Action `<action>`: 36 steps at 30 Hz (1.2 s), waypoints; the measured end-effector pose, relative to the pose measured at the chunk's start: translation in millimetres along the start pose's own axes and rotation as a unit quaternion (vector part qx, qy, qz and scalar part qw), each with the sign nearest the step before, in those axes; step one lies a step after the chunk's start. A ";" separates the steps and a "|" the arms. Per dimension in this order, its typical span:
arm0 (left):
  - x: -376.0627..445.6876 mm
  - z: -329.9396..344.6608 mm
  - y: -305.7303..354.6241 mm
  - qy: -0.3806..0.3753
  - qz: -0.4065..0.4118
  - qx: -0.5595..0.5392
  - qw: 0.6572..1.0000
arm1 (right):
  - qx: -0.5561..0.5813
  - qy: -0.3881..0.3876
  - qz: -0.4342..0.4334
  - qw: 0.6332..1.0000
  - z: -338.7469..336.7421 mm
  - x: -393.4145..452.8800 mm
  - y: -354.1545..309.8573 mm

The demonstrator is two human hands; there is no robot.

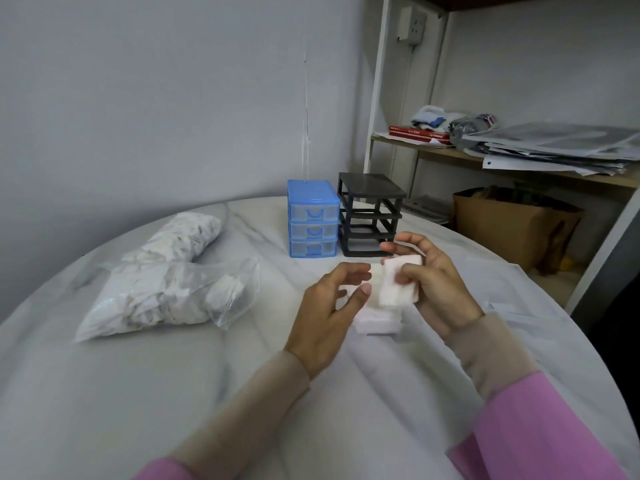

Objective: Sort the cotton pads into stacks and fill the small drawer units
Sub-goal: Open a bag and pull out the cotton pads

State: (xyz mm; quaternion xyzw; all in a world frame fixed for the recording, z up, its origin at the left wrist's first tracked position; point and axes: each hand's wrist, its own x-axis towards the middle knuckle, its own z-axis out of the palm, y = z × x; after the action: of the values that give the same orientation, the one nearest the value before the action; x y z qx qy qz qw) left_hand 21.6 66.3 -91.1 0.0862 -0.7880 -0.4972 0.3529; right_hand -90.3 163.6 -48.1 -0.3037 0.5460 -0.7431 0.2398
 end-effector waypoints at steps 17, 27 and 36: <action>9.3 -18.9 5.5 0.054 -0.093 -0.255 0.961 | -0.090 0.032 -0.126 0.987 15.3 -4.3 16.6; 7.6 -17.8 4.6 0.079 -0.067 -0.202 0.974 | -0.079 -0.028 -0.093 0.992 26.8 -10.3 19.6; 6.5 -18.5 2.9 0.091 -0.030 -0.140 0.985 | -0.098 0.010 -0.082 0.992 27.6 -7.9 24.4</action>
State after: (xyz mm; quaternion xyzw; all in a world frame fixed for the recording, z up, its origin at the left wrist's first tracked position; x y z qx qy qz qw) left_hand 29.3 51.2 -80.9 0.1046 -0.6721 -0.6034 0.4162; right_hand -64.4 143.6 -66.8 -0.3618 0.5917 -0.7064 0.1415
